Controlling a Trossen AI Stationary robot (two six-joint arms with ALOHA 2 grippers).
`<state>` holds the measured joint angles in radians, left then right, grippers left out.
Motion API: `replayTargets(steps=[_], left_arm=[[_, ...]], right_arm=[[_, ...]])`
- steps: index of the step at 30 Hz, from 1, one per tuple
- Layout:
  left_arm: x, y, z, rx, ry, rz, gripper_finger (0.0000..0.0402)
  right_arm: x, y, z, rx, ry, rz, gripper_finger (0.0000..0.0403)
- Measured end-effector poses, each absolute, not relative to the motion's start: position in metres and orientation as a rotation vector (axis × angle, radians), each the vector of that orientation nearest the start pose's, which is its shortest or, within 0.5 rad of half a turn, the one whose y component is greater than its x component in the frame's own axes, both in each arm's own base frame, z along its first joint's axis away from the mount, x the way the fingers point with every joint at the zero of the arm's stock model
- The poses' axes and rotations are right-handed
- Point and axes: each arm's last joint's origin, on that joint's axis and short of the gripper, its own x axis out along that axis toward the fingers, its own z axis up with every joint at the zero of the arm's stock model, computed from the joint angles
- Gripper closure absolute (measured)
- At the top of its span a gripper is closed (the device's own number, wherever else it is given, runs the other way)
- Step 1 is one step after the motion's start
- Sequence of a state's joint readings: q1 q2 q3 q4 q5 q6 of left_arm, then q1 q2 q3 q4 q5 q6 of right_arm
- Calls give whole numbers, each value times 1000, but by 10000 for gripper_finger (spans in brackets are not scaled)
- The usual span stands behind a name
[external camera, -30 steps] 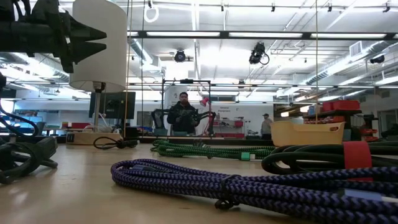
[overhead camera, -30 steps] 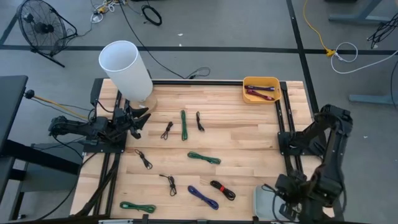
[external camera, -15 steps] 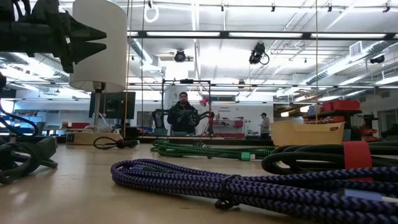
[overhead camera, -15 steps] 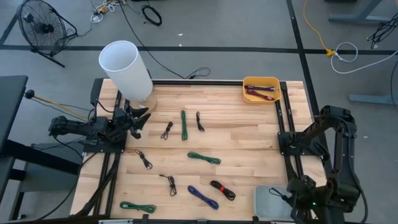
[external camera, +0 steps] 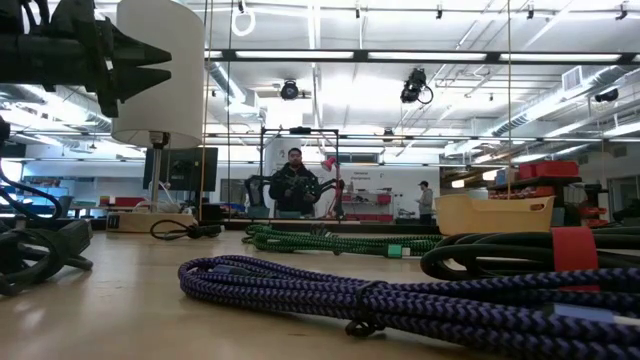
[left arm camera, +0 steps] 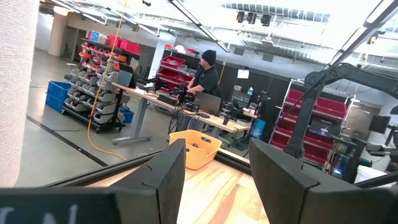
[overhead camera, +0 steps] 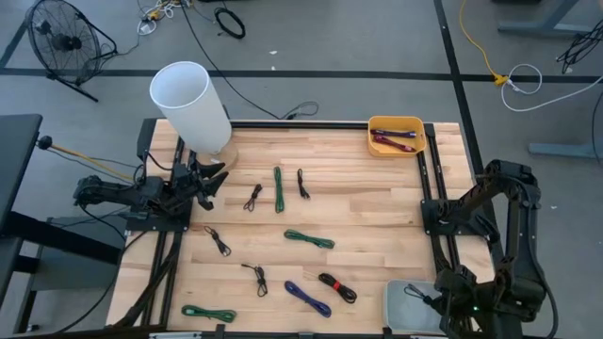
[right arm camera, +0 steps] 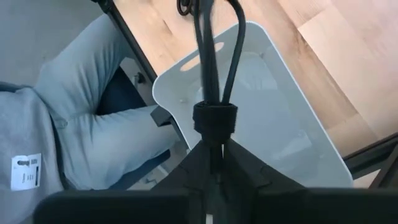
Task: Pick & Place USB Port
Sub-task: Put the black USB cable into the gray bin
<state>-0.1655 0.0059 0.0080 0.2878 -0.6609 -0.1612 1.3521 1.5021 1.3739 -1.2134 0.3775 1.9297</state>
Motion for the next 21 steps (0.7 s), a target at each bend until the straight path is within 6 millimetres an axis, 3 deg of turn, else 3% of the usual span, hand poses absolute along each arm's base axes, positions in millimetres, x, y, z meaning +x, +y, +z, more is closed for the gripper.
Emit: replayTargets(steps=[12, 16, 21], left_arm=[[89, 3, 191, -275, -308, 470, 220], [89, 3, 192, -275, -308, 470, 220], [89, 3, 192, -275, -308, 470, 220]], right_arm=[[70, 260, 301, 601, 1141, -307, 354], [85, 255, 301, 557, 1068, -306, 354], [120, 243, 302, 534, 1056, -335, 353]])
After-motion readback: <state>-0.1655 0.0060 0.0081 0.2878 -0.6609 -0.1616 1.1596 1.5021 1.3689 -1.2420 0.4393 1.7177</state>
